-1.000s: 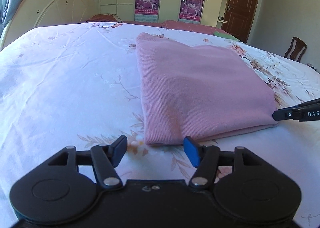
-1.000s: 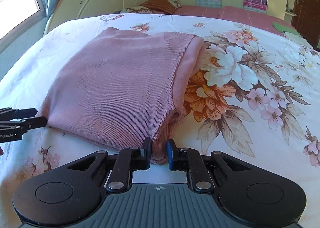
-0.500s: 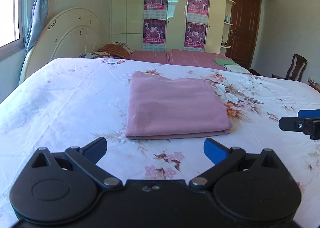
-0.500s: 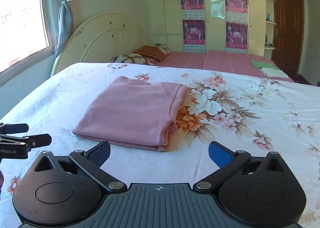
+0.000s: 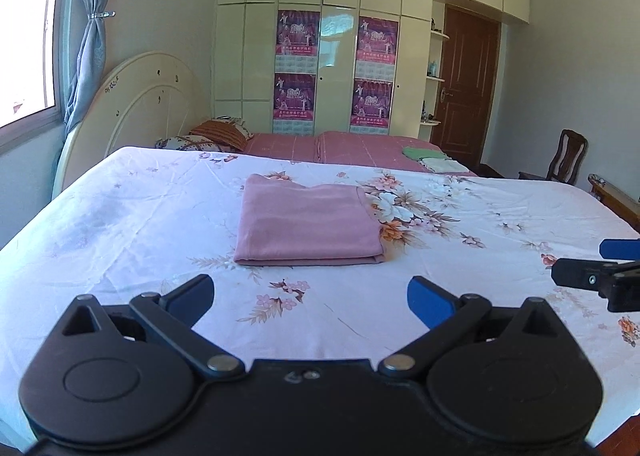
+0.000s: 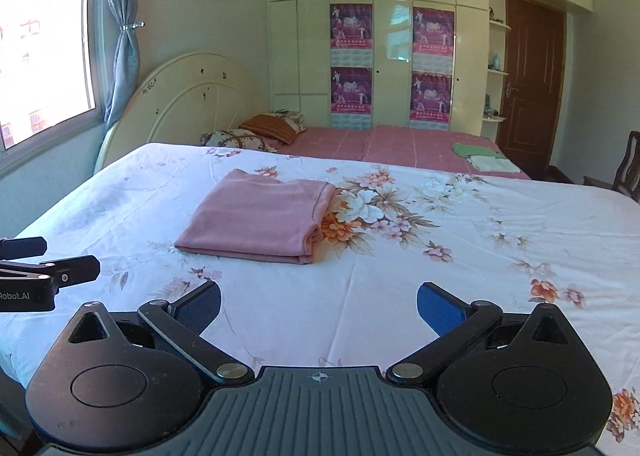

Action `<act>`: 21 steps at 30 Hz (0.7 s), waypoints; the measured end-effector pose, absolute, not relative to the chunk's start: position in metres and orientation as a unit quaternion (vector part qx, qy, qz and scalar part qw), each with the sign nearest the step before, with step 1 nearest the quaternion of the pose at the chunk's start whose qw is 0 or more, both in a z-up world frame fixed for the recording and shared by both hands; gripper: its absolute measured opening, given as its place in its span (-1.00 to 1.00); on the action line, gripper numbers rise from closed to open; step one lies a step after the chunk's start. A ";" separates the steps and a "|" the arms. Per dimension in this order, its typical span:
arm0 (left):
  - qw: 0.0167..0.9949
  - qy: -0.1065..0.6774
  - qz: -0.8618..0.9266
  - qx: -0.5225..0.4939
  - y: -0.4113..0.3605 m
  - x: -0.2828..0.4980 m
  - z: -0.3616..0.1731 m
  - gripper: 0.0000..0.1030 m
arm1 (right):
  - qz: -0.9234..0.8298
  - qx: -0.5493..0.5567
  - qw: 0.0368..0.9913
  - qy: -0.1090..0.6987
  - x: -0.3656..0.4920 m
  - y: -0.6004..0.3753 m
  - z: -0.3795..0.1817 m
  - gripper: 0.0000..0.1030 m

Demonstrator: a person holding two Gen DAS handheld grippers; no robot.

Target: Fold small clothes

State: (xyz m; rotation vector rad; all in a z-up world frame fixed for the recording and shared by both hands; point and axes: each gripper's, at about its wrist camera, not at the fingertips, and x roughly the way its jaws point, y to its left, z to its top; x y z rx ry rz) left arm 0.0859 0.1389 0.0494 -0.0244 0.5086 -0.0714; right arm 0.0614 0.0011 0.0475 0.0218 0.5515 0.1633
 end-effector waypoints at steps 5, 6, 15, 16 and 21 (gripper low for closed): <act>0.970 0.237 -0.043 -0.006 0.136 0.056 0.061 0.99 | 0.079 0.021 0.964 0.254 0.025 0.002 0.062 1.00; 0.971 0.235 -0.043 -0.005 0.136 0.053 0.063 0.99 | 0.080 0.020 0.964 0.252 0.019 0.003 0.064 1.00; 0.975 0.217 -0.043 -0.013 0.141 0.032 0.073 0.99 | 0.084 0.013 0.970 0.229 -0.006 0.014 0.081 1.00; 0.976 0.214 -0.043 -0.013 0.142 0.031 0.075 0.99 | 0.083 0.014 0.971 0.225 -0.008 0.014 0.083 1.00; 0.977 0.207 -0.039 -0.012 0.146 0.022 0.078 0.99 | 0.086 0.011 0.972 0.221 -0.013 0.018 0.087 1.00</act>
